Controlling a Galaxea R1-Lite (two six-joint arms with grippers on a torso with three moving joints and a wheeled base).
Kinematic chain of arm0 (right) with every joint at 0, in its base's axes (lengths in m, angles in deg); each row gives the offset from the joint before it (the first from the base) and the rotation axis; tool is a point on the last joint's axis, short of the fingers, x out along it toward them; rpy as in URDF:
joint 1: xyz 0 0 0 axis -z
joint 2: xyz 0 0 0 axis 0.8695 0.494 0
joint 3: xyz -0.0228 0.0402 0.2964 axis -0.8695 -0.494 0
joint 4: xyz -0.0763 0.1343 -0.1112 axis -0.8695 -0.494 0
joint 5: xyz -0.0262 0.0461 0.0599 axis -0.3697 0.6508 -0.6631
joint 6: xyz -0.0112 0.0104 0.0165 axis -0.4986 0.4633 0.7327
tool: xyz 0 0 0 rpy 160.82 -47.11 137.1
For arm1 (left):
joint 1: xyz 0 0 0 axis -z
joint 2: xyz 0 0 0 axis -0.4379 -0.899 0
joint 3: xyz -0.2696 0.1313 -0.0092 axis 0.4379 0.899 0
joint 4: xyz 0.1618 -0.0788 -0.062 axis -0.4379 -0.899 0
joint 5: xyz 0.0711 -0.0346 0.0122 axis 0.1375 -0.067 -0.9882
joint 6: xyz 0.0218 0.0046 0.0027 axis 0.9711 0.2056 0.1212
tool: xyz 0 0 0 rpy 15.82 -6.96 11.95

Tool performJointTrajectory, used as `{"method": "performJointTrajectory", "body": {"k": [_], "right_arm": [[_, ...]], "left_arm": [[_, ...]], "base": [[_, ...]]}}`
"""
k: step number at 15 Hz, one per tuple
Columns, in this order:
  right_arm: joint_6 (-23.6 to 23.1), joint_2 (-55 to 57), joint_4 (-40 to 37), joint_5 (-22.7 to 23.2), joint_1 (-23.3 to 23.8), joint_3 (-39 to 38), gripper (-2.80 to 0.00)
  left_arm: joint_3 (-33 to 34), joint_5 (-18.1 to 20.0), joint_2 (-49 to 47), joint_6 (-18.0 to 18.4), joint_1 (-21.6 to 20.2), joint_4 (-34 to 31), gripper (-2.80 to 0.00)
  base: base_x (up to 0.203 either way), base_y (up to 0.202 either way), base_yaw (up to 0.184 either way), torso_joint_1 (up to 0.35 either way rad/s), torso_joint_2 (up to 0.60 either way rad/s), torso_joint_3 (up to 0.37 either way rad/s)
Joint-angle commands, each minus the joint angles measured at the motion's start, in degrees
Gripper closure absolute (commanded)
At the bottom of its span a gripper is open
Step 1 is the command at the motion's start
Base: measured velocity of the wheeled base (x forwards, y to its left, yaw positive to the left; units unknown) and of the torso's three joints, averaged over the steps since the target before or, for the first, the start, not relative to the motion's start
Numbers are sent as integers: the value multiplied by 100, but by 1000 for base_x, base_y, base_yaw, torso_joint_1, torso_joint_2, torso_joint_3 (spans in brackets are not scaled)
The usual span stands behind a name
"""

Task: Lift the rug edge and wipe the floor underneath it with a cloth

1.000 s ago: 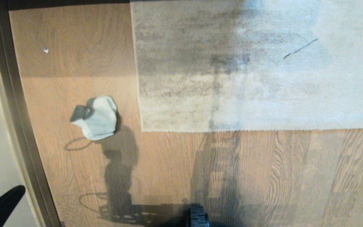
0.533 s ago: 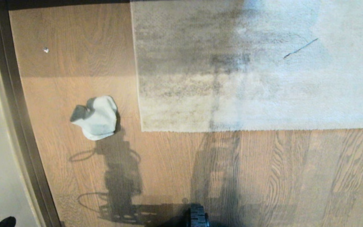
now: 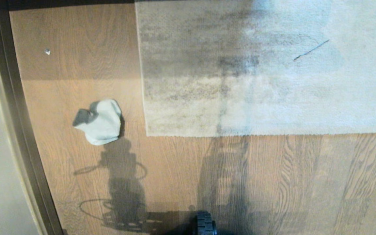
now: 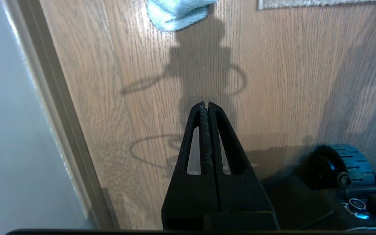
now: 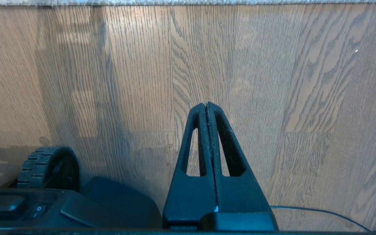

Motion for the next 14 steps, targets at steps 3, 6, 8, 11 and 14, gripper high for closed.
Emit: {"method": "performJointTrajectory", "body": {"k": [3,6,8,11,14], "right_arm": [[8,7,0,-2,-1,0,0],[-1,7,0,-2,-1,0,0],[8,7,0,-2,-1,0,0],[8,7,0,-2,-1,0,0],[8,7,0,-2,-1,0,0]], "left_arm": [[-2,-196,628,23,30,-483,0],[5,-196,628,-15,30,-474,0],[-4,-205,628,-15,30,-474,0],[-4,-196,628,-15,30,-474,0],[5,-214,628,-6,30,-483,0]], "base": [[0,0,0,0,0,0],[0,0,0,0,0,0],[0,0,0,0,0,0],[0,0,0,0,0,0],[0,0,0,0,0,0]]}}
